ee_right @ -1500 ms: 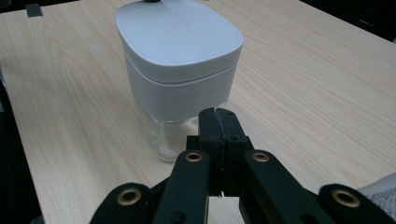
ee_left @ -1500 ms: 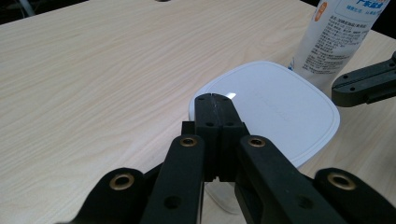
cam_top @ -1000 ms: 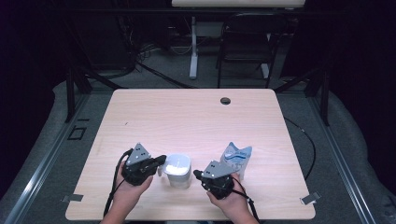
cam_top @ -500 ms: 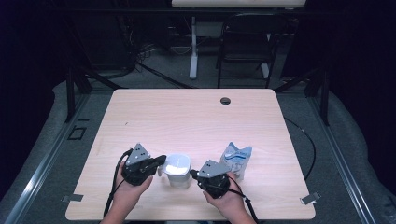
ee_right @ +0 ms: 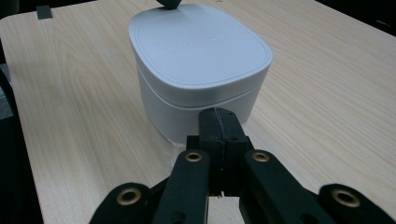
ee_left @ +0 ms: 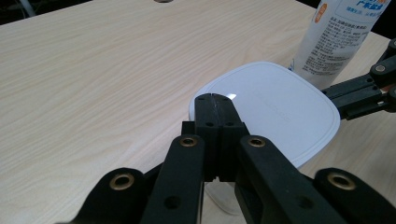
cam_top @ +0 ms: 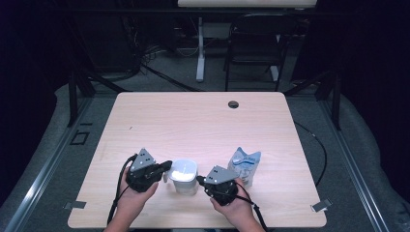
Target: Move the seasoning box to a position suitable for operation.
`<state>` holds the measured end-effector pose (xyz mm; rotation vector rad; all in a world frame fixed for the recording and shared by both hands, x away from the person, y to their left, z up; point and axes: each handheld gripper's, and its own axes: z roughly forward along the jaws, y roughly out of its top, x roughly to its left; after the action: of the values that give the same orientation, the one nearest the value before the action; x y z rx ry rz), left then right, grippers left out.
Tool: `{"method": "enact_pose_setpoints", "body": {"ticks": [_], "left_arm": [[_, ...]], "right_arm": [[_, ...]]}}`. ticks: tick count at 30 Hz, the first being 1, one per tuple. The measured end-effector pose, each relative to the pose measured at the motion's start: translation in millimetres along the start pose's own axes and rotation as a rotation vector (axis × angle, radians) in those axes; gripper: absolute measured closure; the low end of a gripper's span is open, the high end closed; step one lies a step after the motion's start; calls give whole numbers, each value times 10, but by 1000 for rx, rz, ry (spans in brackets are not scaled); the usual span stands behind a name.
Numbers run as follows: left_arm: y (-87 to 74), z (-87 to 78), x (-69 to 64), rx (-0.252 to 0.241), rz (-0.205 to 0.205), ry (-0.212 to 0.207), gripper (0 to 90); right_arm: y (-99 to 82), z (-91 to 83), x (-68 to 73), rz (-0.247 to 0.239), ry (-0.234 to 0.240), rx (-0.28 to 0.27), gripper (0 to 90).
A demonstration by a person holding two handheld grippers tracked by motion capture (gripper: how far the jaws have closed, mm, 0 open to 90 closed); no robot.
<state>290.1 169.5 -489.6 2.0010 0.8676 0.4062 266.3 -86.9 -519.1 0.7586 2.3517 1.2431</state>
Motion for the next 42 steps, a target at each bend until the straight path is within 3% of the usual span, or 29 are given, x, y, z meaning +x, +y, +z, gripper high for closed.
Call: {"method": "enact_pose_setpoints", "body": {"ticks": [42], "left_arm": [[-8, -6, 8, 0, -5, 1, 900]], "right_arm": [[52, -8, 6, -10, 1, -15, 900]]}}
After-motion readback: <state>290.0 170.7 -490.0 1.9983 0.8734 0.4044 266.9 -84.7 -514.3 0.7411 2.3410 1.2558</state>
